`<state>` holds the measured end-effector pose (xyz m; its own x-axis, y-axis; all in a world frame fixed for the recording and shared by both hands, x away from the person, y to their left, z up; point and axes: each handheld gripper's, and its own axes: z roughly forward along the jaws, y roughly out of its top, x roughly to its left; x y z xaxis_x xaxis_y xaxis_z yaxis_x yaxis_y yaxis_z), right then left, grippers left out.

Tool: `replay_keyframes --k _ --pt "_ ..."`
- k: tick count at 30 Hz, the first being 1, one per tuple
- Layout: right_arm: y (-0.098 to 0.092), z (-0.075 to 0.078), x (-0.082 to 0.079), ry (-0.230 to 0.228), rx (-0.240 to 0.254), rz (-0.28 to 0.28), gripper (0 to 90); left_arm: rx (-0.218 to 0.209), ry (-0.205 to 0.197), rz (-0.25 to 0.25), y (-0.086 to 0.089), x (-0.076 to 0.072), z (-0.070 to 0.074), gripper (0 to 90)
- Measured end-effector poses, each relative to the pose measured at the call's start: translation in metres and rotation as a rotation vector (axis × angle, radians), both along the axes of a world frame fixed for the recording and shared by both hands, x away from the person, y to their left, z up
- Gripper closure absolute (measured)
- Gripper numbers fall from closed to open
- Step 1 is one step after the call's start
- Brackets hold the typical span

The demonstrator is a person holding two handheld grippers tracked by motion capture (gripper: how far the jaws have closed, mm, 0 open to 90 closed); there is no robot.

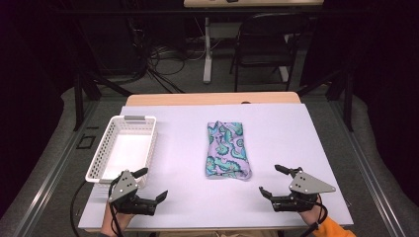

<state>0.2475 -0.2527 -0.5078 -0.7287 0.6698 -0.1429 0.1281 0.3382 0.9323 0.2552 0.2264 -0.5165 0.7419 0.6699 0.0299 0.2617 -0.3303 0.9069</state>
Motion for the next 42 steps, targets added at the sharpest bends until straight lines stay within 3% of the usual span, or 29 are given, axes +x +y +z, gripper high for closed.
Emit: replay_keyframes --k 7,17,18,24,28,42 --pt "0.001 0.000 0.000 0.004 0.000 0.000 14.5 0.009 0.003 -0.006 -0.003 -0.001 0.001 0.0" --pt "0.001 0.000 0.000 0.004 0.000 0.006 14.5 0.020 0.033 -0.014 -0.013 -0.002 0.006 0.0" --pt "0.001 -0.001 0.000 0.007 -0.001 0.002 14.5 0.035 0.053 -0.016 -0.016 -0.001 0.007 0.0" --pt "0.002 -0.001 0.001 0.012 -0.004 0.009 14.5 0.037 0.057 -0.017 -0.020 0.001 0.011 0.0" --pt "0.002 -0.002 0.001 0.012 -0.007 0.007 14.5 0.032 0.081 -0.014 -0.026 0.005 0.012 0.0" --pt "0.002 -0.002 0.002 0.016 -0.006 0.006 14.5 0.045 0.100 -0.047 -0.049 0.025 0.014 0.0"
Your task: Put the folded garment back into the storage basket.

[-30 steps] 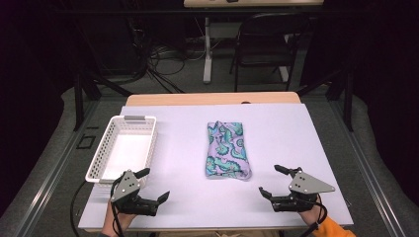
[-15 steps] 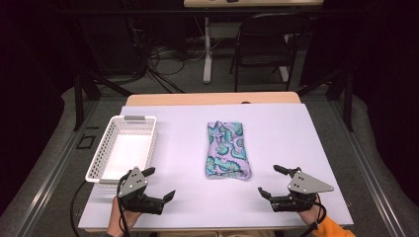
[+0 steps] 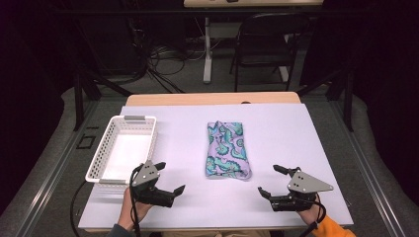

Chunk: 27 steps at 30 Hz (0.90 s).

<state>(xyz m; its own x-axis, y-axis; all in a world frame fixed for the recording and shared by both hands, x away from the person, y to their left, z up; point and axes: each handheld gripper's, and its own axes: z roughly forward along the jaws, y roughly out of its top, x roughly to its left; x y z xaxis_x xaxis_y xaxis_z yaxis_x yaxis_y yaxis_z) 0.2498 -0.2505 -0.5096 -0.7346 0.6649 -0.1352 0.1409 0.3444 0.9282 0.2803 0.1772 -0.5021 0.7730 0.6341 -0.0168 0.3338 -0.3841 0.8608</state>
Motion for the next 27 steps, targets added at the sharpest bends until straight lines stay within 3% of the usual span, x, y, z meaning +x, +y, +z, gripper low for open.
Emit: replay_keyframes --k 14,27 --pt "0.001 0.000 0.000 0.000 -0.006 -0.002 14.5 0.006 0.017 -0.036 -0.018 0.017 -0.001 0.0" --pt "0.001 0.000 0.001 0.001 -0.011 -0.002 14.5 -0.013 0.027 -0.028 -0.023 0.030 0.002 0.0"
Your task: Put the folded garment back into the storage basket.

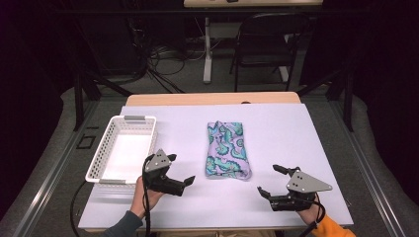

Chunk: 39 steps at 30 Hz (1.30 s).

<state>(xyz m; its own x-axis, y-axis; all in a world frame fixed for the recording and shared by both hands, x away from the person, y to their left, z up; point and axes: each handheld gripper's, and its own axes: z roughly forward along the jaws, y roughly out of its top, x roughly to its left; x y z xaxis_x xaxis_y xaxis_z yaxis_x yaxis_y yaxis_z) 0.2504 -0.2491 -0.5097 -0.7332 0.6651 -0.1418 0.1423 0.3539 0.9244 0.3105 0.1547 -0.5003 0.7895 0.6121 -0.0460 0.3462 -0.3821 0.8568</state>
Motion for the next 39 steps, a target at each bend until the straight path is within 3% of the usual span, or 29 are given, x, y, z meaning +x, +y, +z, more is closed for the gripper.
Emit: replay_keyframes --k 12,39 --pt "0.000 0.000 0.000 0.001 0.000 0.004 14.5 -0.003 0.015 0.000 -0.008 0.012 0.003 0.0" --pt "0.000 -0.001 0.000 0.005 -0.002 0.005 14.5 0.016 0.095 0.025 -0.043 0.065 0.002 0.0"
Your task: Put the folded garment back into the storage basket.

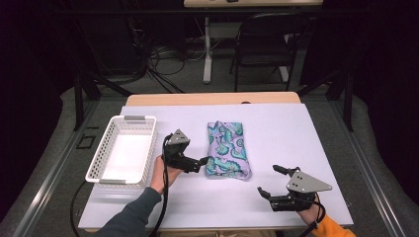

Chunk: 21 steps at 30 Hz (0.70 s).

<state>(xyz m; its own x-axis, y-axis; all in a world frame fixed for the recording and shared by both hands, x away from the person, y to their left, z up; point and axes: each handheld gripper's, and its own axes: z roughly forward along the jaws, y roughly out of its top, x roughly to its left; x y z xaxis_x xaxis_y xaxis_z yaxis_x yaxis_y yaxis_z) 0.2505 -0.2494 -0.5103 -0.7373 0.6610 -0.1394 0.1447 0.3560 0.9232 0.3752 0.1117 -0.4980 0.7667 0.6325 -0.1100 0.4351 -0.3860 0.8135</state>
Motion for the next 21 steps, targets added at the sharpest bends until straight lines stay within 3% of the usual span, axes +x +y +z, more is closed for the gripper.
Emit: replay_keyframes --k 21 --pt "0.000 0.000 0.000 0.000 -0.002 -0.001 14.5 -0.024 0.091 0.056 -0.020 0.029 -0.008 0.0"
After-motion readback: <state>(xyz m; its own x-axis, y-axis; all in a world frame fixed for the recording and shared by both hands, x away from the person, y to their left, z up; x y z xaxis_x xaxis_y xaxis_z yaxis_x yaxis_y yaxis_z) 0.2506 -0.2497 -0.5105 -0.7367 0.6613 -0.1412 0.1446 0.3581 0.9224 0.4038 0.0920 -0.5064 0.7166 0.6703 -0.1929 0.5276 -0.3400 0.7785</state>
